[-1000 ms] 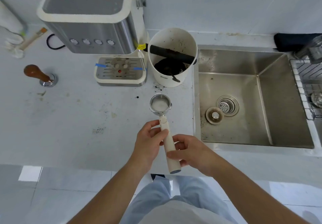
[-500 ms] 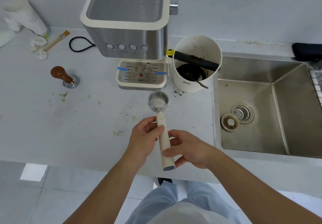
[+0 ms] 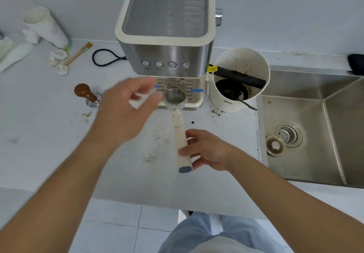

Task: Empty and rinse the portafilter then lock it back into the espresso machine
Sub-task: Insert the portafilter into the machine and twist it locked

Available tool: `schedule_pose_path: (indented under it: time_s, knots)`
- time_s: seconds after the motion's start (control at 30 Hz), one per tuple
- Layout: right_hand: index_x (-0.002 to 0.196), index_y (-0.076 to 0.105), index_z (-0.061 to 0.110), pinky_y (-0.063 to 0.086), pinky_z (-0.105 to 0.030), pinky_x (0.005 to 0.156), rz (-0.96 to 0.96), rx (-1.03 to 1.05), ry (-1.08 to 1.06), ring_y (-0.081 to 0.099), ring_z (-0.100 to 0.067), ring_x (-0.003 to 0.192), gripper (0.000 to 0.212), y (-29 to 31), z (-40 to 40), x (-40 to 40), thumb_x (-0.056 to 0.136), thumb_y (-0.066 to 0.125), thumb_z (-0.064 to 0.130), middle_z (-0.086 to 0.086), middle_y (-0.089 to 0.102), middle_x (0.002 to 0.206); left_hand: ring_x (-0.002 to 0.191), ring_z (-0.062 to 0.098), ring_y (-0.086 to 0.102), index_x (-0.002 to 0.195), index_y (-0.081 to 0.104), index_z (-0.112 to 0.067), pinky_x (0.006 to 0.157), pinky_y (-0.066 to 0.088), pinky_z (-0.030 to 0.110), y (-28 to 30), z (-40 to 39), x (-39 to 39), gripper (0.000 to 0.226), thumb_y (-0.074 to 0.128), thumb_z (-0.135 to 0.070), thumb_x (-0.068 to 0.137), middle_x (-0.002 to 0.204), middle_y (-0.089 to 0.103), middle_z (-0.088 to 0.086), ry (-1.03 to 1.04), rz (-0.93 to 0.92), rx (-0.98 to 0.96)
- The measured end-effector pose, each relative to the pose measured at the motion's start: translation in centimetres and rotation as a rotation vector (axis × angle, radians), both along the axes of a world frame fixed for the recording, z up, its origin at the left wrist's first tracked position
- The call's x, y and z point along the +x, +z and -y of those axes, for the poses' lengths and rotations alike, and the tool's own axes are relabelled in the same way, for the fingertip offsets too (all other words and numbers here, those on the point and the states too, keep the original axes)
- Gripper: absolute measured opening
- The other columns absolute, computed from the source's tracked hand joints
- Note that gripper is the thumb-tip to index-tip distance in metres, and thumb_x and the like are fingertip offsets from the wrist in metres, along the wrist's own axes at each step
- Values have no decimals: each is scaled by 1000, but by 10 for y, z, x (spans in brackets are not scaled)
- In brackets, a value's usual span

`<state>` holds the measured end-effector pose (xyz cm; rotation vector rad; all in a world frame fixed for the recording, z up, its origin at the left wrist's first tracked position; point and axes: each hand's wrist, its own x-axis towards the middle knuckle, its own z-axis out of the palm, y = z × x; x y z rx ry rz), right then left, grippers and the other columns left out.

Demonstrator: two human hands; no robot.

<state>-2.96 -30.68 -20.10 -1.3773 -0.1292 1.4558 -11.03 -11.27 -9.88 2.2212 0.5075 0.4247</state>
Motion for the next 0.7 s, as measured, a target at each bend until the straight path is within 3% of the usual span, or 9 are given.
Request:
schedule_pose_path:
  time_s: [0.07, 0.13, 0.23, 0.3, 0.4, 0.5, 0.63, 0.7]
  knots:
    - [122, 60, 10, 61, -42, 70, -9, 15, -15, 74, -28, 92, 48, 1, -10, 4, 77, 77, 5, -13, 70, 111, 83, 1, 61, 111, 67, -35, 79, 46, 13, 23, -17, 17, 28, 61, -47, 86, 96, 66, -19, -15, 89, 158]
    - [119, 60, 12, 61, -41, 70, -2, 16, -31, 74, -26, 93, 43, 2, -18, 8, 80, 76, 3, -13, 70, 111, 86, 0, 56, 114, 69, -22, 85, 38, 6, 44, -32, 37, 32, 58, -41, 90, 100, 65, -11, -50, 151, 303]
    - [118, 58, 14, 61, -40, 68, -6, 23, -48, 72, -29, 99, 44, 4, -27, 12, 79, 77, 5, -15, 73, 115, 98, 5, 56, 118, 68, -13, 90, 33, 7, 67, -47, 70, 38, 53, -39, 94, 109, 68, 2, -178, 152, 460]
    - [118, 57, 14, 60, -38, 66, -4, 27, -59, 71, -30, 101, 45, 6, -31, 14, 79, 77, 6, -14, 73, 114, 110, 6, 55, 121, 66, -17, 95, 33, 12, 76, -54, 91, 43, 49, -46, 94, 120, 67, 2, -267, 103, 463]
    - [114, 59, 15, 60, -37, 64, 14, 42, -77, 72, -28, 99, 39, 7, -34, 15, 82, 76, 4, -13, 73, 113, 116, 2, 49, 127, 61, -25, 87, 25, -2, 77, -63, 119, 47, 46, -53, 93, 132, 60, -6, -346, -24, 432]
    - [113, 59, 15, 60, -37, 63, 16, 63, -93, 71, -27, 100, 36, 8, -36, 17, 84, 74, 2, -13, 71, 114, 129, 13, 43, 131, 55, -29, 92, 24, 12, 69, -70, 138, 46, 43, -53, 94, 143, 51, -5, -438, -128, 489]
    - [117, 60, 15, 60, -37, 65, 23, 99, -120, 72, -23, 94, 40, 10, -36, 20, 81, 73, 3, -9, 71, 109, 142, 10, 29, 140, 45, -39, 113, 20, 28, 59, -75, 143, 53, 48, -57, 90, 157, 32, -11, -403, -180, 443]
    - [120, 60, 17, 60, -38, 65, 29, 112, -128, 71, -22, 94, 42, 10, -37, 21, 83, 72, 1, -8, 70, 108, 142, 11, 29, 140, 44, -41, 114, 20, 30, 57, -74, 143, 54, 48, -58, 88, 157, 31, -13, -390, -171, 445]
